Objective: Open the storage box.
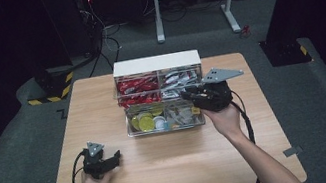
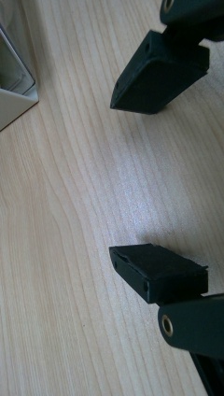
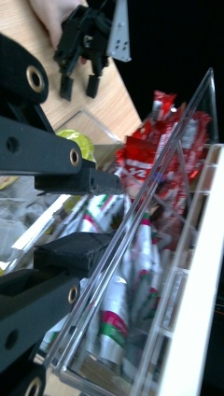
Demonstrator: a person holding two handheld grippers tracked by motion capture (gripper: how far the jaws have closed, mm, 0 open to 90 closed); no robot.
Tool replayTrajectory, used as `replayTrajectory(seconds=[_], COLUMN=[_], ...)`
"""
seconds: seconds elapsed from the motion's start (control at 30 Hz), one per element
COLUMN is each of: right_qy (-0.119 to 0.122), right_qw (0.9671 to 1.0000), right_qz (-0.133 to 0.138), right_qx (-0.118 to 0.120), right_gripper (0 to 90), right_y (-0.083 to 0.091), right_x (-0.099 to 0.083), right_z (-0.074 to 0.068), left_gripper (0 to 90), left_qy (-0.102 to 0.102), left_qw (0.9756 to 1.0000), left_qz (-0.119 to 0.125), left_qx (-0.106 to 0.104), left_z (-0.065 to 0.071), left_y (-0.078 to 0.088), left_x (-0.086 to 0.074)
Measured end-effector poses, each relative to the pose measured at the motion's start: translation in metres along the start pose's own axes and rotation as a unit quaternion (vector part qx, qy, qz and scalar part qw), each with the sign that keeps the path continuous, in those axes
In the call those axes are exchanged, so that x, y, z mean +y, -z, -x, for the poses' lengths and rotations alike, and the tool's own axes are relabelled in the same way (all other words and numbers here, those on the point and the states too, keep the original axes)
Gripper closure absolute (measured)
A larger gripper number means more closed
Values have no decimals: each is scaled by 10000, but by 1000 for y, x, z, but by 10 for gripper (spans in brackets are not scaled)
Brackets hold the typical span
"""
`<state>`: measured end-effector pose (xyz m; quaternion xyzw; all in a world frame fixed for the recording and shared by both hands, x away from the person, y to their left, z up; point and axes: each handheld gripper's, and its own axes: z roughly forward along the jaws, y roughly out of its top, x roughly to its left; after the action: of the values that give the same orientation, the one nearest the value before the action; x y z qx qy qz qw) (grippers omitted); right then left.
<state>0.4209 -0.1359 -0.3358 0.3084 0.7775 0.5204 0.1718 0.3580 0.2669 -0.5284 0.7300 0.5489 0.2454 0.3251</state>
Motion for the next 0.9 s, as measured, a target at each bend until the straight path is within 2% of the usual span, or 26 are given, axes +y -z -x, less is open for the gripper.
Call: replayTrajectory(seconds=[0.3, 0.53, 0.77, 0.9], right_qy=[55, 41, -57, -48], right_qw=[9999, 9997, 9996, 9996], right_qz=[94, 165, 225, 202], right_qx=[-103, -194, -179, -183], right_gripper=[665, 654, 641, 642], right_y=[3, 3, 0, -2], right_x=[15, 21, 25, 26], right_z=[0, 2, 7, 9], left_gripper=[247, 244, 258, 272], left_qy=[123, 74, 210, 337], left_qw=[9999, 9999, 9997, 9994], left_qz=[-10, -12, 24, 24], left_qx=[116, 66, 117, 36], left_z=[3, 1, 1, -2], left_y=[-1, -1, -2, 0], left_x=[1, 1, 2, 3])
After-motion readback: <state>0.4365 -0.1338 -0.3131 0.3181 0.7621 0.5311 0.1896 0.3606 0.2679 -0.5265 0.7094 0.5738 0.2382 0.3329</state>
